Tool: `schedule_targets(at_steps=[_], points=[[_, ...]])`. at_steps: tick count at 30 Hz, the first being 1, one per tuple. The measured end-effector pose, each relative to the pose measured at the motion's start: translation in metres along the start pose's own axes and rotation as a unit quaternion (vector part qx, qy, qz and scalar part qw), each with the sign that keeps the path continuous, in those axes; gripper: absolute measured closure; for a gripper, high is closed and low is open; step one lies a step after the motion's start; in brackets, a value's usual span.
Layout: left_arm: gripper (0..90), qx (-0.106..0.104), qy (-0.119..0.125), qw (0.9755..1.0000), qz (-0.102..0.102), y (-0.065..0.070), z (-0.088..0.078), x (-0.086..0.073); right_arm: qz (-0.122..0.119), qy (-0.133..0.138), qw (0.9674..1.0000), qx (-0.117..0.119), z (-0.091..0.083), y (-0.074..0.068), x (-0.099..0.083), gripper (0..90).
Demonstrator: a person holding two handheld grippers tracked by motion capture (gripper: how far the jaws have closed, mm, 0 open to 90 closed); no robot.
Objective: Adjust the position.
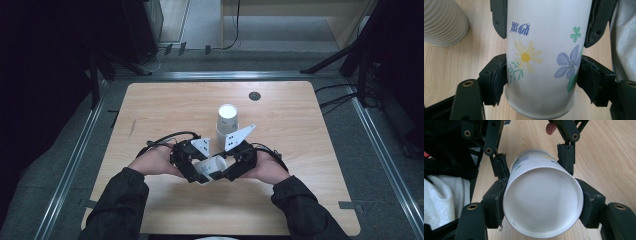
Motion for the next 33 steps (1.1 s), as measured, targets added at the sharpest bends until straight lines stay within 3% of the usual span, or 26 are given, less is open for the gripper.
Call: schedule_targets(at_steps=[5, 8, 12, 15, 18, 24, 33], points=[[13.2, 0.005, 0.014, 0.9994, -0.031, -0.006, -0.002, 0.000, 0.006, 0.016, 0.9998, -0.007, -0.010, 0.001, 0.002, 34.1], [12.6, 0.007, 0.032, 0.9982, -0.050, -0.009, -0.004, 0.000, 0.006, 0.020, 0.9997, -0.009, -0.015, 0.001, 0.002, 34.1], [11.9, 0.005, 0.048, 0.9972, -0.056, -0.011, -0.009, -0.002, 0.008, 0.030, 0.9994, -0.013, -0.022, 0.001, 0.003, 34.1], [10.6, 0.000, 0.058, 0.9957, -0.072, -0.012, -0.010, -0.003, 0.007, 0.039, 0.9991, -0.013, -0.026, 0.001, 0.004, 34.1], [4.8, 0.005, 0.063, 0.9943, -0.086, -0.014, -0.010, -0.004, 0.005, 0.044, 0.9989, -0.015, -0.030, 0.001, 0.005, 34.1], [4.7, -0.003, 0.090, 0.9916, -0.093, -0.012, -0.012, -0.004, 0.003, 0.053, 0.9984, -0.017, -0.036, -0.001, 0.006, 34.1], [4.8, -0.018, 0.136, 0.9844, -0.110, -0.008, -0.008, 0.003, 0.001, 0.073, 0.9973, -0.007, -0.040, -0.004, 0.010, 34.1]])
Point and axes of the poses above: each handheld gripper's, and its own axes: z roughly forward along the jaws, x roughly out of its top, y roughly to its right, the point moved 8 cm from there along z, roughly forward along the jaws, and after that the axes turned 12 degrees about x, right-handed, at the moved point
